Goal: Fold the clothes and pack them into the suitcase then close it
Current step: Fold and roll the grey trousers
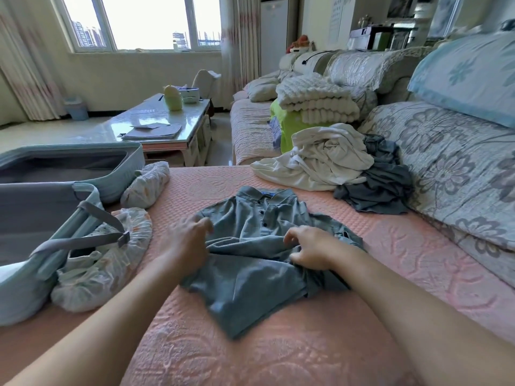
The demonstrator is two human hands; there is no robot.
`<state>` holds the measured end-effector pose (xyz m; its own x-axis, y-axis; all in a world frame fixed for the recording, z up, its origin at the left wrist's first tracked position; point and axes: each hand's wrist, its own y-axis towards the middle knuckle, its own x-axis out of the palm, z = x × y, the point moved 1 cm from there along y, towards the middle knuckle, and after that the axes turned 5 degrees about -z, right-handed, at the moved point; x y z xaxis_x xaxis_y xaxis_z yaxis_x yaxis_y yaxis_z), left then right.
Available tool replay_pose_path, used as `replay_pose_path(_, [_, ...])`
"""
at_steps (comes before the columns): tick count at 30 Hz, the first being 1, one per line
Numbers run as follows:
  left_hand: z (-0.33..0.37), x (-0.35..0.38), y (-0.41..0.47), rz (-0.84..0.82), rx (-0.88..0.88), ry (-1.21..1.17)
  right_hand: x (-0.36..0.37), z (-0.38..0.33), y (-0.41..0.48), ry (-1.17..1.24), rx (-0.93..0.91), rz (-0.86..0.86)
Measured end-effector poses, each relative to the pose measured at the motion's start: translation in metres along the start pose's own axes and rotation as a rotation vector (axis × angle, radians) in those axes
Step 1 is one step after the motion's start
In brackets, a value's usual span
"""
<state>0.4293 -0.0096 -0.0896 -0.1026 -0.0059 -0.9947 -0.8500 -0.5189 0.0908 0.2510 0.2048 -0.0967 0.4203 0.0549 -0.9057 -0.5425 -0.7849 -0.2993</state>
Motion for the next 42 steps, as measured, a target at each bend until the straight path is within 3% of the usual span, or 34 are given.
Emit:
replay_pose_path(2, [0.022, -0.004, -0.013, 0.057, 0.205, -0.234, 0.005, -0.009, -0.008, -0.058, -0.031, 0.055])
replay_pose_path(4, [0.046, 0.002, -0.029, -0.117, 0.349, -0.344, 0.005, -0.016, -0.017, 0.040, -0.097, 0.043])
replay_pose_path(7, [0.061, 0.032, -0.055, -0.428, 0.408, -0.088, 0.010, -0.020, -0.029, -0.018, -0.106, -0.127])
replay_pose_path(9, [0.060, 0.044, -0.061, -0.427, 0.403, -0.012, 0.017, -0.016, -0.036, -0.253, -0.049, -0.213])
replay_pose_path(12, [0.055, 0.039, -0.060, -0.349, 0.465, -0.182, 0.022, -0.012, -0.042, -0.354, 0.007, -0.113])
replay_pose_path(15, [0.040, 0.016, -0.057, -0.359, 0.317, -0.255, 0.018, -0.021, -0.050, -0.168, 0.035, -0.065])
replay_pose_path(18, [0.018, -0.016, -0.053, -0.489, 0.171, -0.052, 0.016, -0.037, -0.062, -0.050, -0.018, -0.185])
replay_pose_path(20, [0.002, -0.034, -0.059, -0.671, 0.044, 0.101, 0.023, -0.048, -0.074, 0.123, -0.052, -0.387])
replay_pose_path(22, [-0.009, -0.036, -0.068, -0.959, -0.120, 0.068, 0.029, -0.055, -0.082, 0.386, -0.079, -0.583])
replay_pose_path(23, [-0.009, -0.035, -0.072, -1.072, -0.176, 0.003, 0.030, -0.056, -0.082, 0.497, -0.095, -0.603])
replay_pose_path(24, [-0.007, -0.033, -0.072, -1.086, -0.178, -0.050, 0.028, -0.054, -0.080, 0.555, -0.115, -0.550])
replay_pose_path(26, [0.006, -0.026, -0.063, -0.820, -0.009, -0.062, 0.019, -0.042, -0.076, 0.521, -0.139, -0.294])
replay_pose_path(28, [0.035, -0.025, -0.062, -0.506, 0.204, -0.143, 0.008, -0.022, -0.076, 0.333, -0.104, -0.018])
replay_pose_path(29, [0.053, -0.025, -0.066, -0.442, 0.289, -0.224, 0.004, -0.010, -0.078, 0.247, -0.066, 0.057])
replay_pose_path(32, [0.107, -0.018, -0.079, -0.540, 0.389, -0.412, 0.002, 0.024, -0.087, 0.057, 0.046, 0.066])
replay_pose_path(35, [0.151, 0.004, -0.084, -0.656, 0.358, -0.357, 0.013, 0.051, -0.086, -0.112, 0.114, -0.046])
replay_pose_path(39, [0.186, 0.039, -0.088, -0.530, 0.289, -0.126, 0.036, 0.077, -0.076, -0.203, 0.154, -0.045])
replay_pose_path(42, [0.199, 0.039, -0.082, -0.430, 0.320, -0.174, 0.039, 0.082, -0.073, -0.234, 0.097, 0.052])
